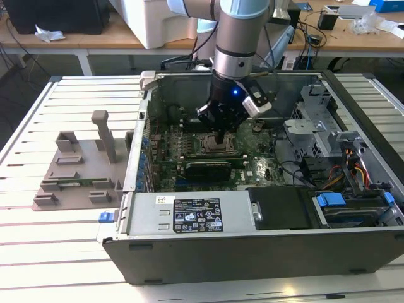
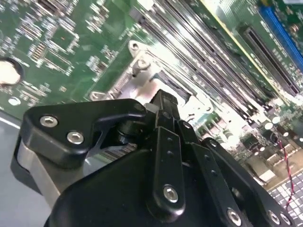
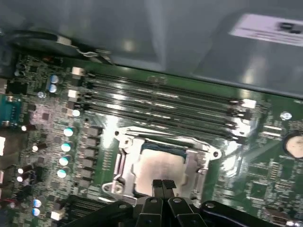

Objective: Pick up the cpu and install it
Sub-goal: 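Install the second cpu locking lever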

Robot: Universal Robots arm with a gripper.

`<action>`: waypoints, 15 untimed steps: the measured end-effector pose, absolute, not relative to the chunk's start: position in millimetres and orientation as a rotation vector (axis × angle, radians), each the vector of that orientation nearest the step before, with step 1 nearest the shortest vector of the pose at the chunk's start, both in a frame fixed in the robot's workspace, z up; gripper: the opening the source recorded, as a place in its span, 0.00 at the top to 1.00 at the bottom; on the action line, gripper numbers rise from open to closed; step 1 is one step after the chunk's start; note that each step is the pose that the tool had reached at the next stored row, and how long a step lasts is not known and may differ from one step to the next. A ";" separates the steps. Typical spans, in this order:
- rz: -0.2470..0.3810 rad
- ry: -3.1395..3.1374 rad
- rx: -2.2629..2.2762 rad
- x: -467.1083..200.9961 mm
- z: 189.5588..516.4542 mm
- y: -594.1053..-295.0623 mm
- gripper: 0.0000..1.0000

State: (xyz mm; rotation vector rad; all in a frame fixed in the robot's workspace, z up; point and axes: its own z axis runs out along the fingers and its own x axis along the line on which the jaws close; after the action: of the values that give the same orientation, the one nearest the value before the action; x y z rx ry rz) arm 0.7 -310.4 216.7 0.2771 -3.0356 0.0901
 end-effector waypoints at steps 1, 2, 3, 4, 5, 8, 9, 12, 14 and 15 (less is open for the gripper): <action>0.092 -3.035 0.277 2.0 217.8 -310.2 0.89; 0.096 -3.035 0.277 2.1 222.1 -309.9 0.89; 0.098 -3.035 0.276 2.1 228.9 -309.7 0.89; 0.099 -3.035 0.277 2.2 235.1 -309.5 0.89; 0.099 -3.035 0.277 2.2 240.1 -309.3 0.89; 0.099 -3.035 0.277 2.2 259.5 -309.1 0.89; 0.099 -3.035 0.277 2.1 266.6 -309.2 0.89; 0.099 -3.035 0.277 2.1 285.7 -309.1 0.89; 0.099 -3.035 0.277 2.2 285.7 -309.1 0.89; 0.099 -3.035 0.277 2.1 285.9 -309.1 0.89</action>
State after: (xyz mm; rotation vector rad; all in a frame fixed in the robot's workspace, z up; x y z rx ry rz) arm 2.1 -309.1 285.9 0.2765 -3.0346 0.0992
